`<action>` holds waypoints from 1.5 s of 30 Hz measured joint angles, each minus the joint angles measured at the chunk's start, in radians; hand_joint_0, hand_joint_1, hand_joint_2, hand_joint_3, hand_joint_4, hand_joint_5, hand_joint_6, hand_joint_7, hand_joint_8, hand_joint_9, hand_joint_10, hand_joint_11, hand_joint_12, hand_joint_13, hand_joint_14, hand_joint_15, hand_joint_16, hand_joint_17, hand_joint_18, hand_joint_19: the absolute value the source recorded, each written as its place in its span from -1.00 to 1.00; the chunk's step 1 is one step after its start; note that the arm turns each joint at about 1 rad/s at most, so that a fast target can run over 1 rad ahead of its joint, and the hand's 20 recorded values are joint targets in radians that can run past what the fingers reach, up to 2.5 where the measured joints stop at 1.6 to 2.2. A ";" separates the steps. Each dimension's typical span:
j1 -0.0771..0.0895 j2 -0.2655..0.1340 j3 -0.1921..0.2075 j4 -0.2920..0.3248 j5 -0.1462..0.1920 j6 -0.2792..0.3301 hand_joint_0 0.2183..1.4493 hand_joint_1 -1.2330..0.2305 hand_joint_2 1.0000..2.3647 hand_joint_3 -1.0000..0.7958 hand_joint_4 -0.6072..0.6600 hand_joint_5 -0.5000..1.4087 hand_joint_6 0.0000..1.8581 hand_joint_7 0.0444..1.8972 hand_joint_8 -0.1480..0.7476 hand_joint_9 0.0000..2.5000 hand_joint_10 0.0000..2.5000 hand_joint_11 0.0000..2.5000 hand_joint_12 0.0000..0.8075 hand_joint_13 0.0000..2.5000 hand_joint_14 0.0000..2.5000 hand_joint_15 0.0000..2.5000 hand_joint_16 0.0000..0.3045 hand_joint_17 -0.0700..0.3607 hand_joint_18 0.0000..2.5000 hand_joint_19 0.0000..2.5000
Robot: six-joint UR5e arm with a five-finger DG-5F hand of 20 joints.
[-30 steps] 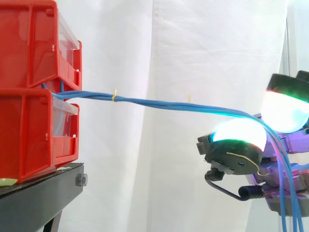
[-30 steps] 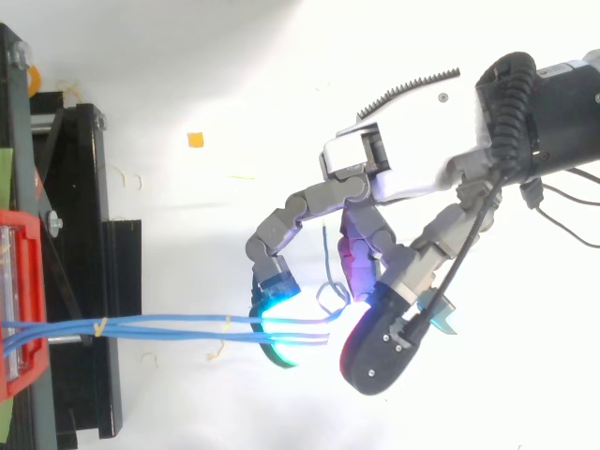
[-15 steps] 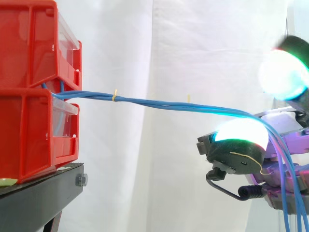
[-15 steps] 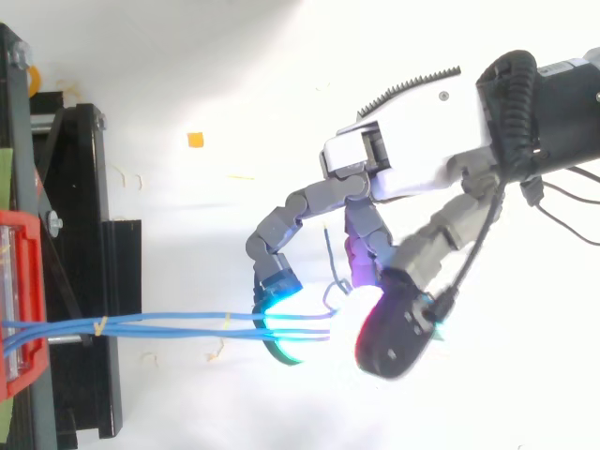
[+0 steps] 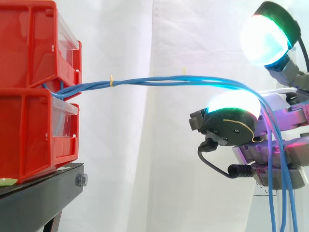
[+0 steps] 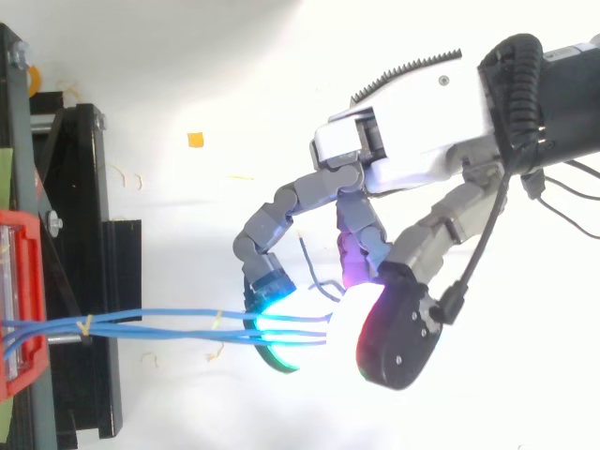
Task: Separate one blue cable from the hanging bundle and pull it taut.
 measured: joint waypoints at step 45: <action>-0.001 0.000 0.009 -0.023 0.001 0.010 -0.60 -0.06 -1.00 -0.44 0.08 -0.32 -0.46 0.30 -0.55 0.54 -1.00 -1.00 -0.36 0.05 -0.99 -0.80 -0.53 0.07 -0.18 -0.72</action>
